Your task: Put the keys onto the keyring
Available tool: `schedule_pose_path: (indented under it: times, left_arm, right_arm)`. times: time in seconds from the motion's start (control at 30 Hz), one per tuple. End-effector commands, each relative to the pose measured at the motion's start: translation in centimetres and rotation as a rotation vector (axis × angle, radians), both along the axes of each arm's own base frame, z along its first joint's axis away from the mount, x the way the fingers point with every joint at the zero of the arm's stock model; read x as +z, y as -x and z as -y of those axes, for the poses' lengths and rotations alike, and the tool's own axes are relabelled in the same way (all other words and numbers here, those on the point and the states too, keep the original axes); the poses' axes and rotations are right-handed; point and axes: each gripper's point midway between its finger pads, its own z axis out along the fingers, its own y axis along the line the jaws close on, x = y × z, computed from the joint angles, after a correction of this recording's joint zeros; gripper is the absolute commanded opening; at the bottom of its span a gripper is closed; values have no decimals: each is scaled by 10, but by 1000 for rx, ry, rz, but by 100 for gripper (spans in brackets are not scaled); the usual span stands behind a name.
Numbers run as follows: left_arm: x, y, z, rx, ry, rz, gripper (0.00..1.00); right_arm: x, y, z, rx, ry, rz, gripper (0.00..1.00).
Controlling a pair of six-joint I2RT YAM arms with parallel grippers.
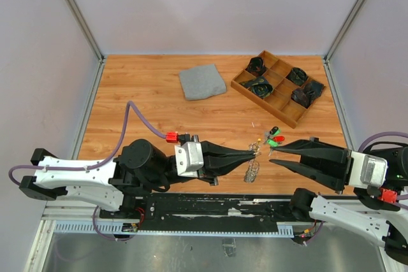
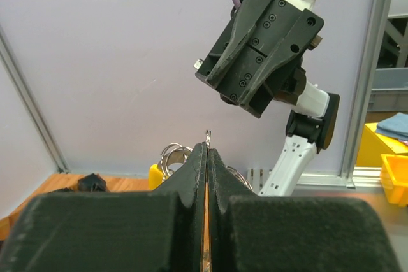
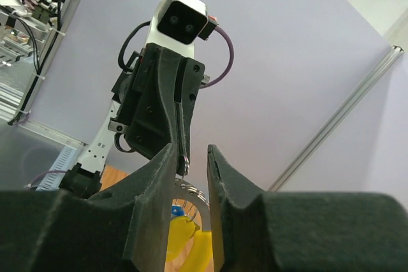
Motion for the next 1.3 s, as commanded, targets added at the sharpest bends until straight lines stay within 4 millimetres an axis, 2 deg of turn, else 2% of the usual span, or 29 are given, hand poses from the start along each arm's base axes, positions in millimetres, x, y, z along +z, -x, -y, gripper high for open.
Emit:
schedule_pose_path:
  times: [0.0, 0.17, 0.77, 1.27]
  left_arm:
    - [34, 12, -22, -71, 147, -14, 0]
    - [40, 17, -27, -105, 187, -22, 1]
    - [38, 24, -17, -136, 163, -4, 0]
    - [35, 21, -14, -122, 148, -2, 1]
  right_arm:
    - [2, 15, 7, 52, 23, 27, 26]
    - [-6, 15, 2, 67, 64, 11, 26]
    - [-12, 10, -12, 89, 84, -4, 27]
    - [-16, 11, -19, 121, 103, -12, 21]
